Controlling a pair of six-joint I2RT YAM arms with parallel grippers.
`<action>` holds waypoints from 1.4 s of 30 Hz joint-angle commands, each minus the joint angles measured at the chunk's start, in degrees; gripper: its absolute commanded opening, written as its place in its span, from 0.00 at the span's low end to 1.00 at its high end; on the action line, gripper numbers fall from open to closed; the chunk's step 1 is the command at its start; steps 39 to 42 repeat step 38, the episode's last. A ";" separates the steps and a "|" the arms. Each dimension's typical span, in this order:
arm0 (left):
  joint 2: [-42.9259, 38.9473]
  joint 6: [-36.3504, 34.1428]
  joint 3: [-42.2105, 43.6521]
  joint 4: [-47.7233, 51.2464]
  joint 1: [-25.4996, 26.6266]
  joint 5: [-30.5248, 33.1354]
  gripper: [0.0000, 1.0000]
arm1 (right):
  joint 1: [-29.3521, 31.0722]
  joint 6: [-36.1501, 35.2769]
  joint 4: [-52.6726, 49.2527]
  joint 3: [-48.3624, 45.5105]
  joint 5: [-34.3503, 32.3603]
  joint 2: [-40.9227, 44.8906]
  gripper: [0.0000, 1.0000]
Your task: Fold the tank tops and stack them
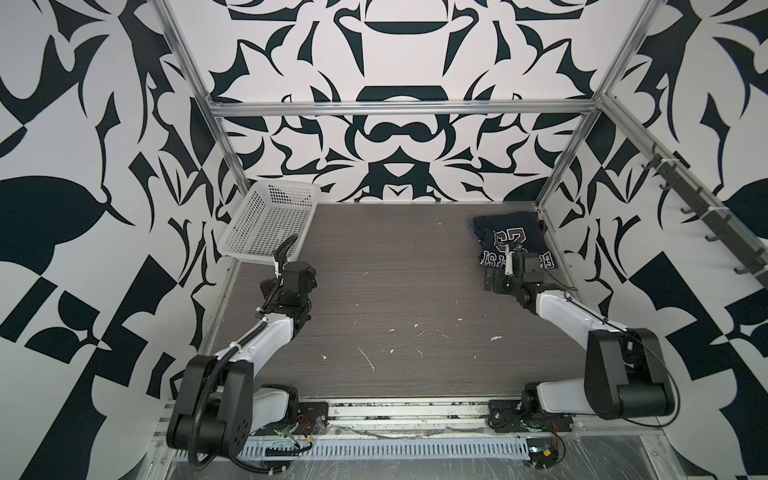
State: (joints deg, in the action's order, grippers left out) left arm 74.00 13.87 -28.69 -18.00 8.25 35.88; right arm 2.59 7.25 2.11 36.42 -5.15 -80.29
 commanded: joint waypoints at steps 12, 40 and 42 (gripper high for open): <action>17.91 -7.31 11.38 -47.24 -11.68 -21.86 0.99 | 0.29 -7.25 41.42 -12.70 3.09 -6.01 1.00; 15.45 -6.36 8.38 -37.30 -11.73 -22.62 0.99 | 0.50 -6.81 49.19 -16.12 1.21 -8.19 1.00; 15.45 -6.36 8.38 -37.30 -11.73 -22.62 0.99 | 0.50 -6.81 49.19 -16.12 1.21 -8.19 1.00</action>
